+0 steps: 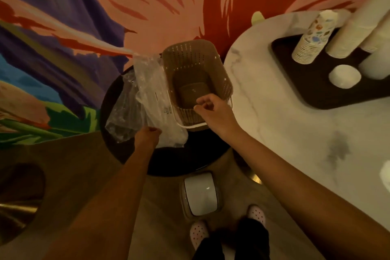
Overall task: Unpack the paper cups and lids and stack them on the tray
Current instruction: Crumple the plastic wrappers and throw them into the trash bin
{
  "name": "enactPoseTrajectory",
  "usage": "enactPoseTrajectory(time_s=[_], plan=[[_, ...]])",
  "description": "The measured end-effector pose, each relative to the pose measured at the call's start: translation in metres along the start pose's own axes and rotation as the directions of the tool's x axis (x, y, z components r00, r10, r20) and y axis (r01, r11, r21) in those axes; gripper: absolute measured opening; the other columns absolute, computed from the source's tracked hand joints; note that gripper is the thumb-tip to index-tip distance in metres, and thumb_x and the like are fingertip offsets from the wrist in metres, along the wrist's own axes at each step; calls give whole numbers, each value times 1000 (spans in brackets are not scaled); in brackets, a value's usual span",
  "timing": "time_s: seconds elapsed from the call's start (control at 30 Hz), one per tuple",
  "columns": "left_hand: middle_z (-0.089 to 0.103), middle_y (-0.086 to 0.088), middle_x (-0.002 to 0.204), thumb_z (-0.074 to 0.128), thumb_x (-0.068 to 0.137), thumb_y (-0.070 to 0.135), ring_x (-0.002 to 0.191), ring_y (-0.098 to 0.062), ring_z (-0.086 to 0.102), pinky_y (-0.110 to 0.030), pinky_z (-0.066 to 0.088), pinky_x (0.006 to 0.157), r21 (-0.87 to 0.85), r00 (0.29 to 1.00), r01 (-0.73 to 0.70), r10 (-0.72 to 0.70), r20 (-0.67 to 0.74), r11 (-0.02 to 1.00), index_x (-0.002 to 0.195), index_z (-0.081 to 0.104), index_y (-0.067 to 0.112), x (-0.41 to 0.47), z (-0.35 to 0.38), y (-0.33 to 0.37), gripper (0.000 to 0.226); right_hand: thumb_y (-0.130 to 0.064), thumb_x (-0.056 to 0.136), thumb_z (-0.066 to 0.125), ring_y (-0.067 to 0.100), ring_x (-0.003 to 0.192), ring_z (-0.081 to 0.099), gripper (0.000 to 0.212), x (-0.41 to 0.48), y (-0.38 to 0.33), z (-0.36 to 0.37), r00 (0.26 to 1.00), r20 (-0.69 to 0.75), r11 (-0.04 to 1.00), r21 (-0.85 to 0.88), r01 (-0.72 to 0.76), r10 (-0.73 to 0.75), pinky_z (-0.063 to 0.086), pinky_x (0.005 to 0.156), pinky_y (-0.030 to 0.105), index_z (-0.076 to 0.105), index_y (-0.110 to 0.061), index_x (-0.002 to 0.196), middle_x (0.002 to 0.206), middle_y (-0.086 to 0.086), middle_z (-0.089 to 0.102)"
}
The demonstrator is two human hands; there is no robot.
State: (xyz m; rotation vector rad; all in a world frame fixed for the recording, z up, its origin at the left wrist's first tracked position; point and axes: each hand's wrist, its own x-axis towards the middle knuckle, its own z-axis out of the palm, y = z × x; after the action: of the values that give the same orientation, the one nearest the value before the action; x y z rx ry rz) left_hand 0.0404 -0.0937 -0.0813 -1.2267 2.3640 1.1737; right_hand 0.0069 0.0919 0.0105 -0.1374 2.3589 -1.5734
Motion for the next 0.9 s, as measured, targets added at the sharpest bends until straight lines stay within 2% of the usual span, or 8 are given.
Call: enactPoseTrajectory(time_s=[0.17, 0.27, 0.33, 0.5, 0.57, 0.7, 0.8, 0.9], plan=[[56, -17, 120, 50, 94, 16, 110, -30, 53, -32, 41, 84, -156, 989, -72, 50, -140, 985, 117, 54, 0, -27, -19, -4, 29, -19, 88, 58, 12, 82, 52, 23, -4, -9, 7, 1000, 18, 1000, 8, 14, -14, 40, 62, 4, 59, -8, 108, 90, 3, 56], [57, -11, 108, 48, 94, 17, 94, -19, 53, -26, 41, 77, -198, 961, -221, 178, -213, 955, 108, 52, 5, -56, -43, -14, 19, -21, 87, 60, 20, 88, 59, 20, -3, -20, 19, 998, 60, 999, 39, 1, -3, 50, 84, 32, 59, -12, 104, 92, 5, 60], [56, -3, 94, 49, 94, 20, 77, -11, 51, -21, 41, 65, -231, 925, -338, 277, -259, 913, 96, 50, 11, -78, -61, -23, 9, -23, 87, 60, 22, 94, 60, 20, -2, -32, 29, 993, 112, 994, 107, -37, 25, 50, 91, 39, 56, -15, 104, 99, 7, 61], [57, 6, 83, 51, 92, 17, 75, -6, 55, -21, 44, 65, -350, 850, -527, 481, -216, 774, 80, 48, 25, -120, -102, -28, 14, -42, 82, 64, 17, 105, 56, 69, -4, -67, 48, 946, 302, 948, 246, -202, 123, 48, 85, 29, 34, -13, 136, 122, 4, 52], [55, 5, 79, 51, 91, 14, 72, -5, 53, -15, 45, 62, -334, 833, -550, 531, -154, 766, 78, 47, 22, -127, -112, -19, 16, -43, 82, 63, 14, 93, 60, 60, -2, -79, 45, 920, 373, 905, 341, -255, 119, 49, 76, 27, 42, -15, 130, 113, 3, 59], [54, 1, 81, 51, 90, 8, 76, -11, 56, -15, 52, 60, -475, 834, -403, 528, 162, 782, 79, 48, 16, -126, -121, 4, 14, -22, 89, 58, 6, 58, 62, 7, -7, -96, 25, 922, 384, 812, 521, -264, 53, 51, 54, 20, 59, -19, 95, 78, -2, 61], [63, -1, 92, 54, 88, 9, 89, -15, 61, -27, 54, 81, -485, 801, -233, 448, 396, 843, 89, 56, 15, -117, -119, 21, 6, -8, 86, 59, 9, 65, 61, 21, -11, -91, 6, 955, 294, 819, 542, -190, 27, 51, 54, 19, 60, -13, 106, 82, 1, 64], [63, -5, 105, 59, 84, 31, 97, -23, 62, -34, 48, 86, -621, 776, -82, 441, 452, 779, 104, 55, 21, -113, -109, 44, 23, -4, 83, 62, 14, 72, 60, 35, -19, -78, -15, 988, 150, 853, 509, -115, 43, 49, 62, 27, 56, -6, 117, 85, 4, 65]])
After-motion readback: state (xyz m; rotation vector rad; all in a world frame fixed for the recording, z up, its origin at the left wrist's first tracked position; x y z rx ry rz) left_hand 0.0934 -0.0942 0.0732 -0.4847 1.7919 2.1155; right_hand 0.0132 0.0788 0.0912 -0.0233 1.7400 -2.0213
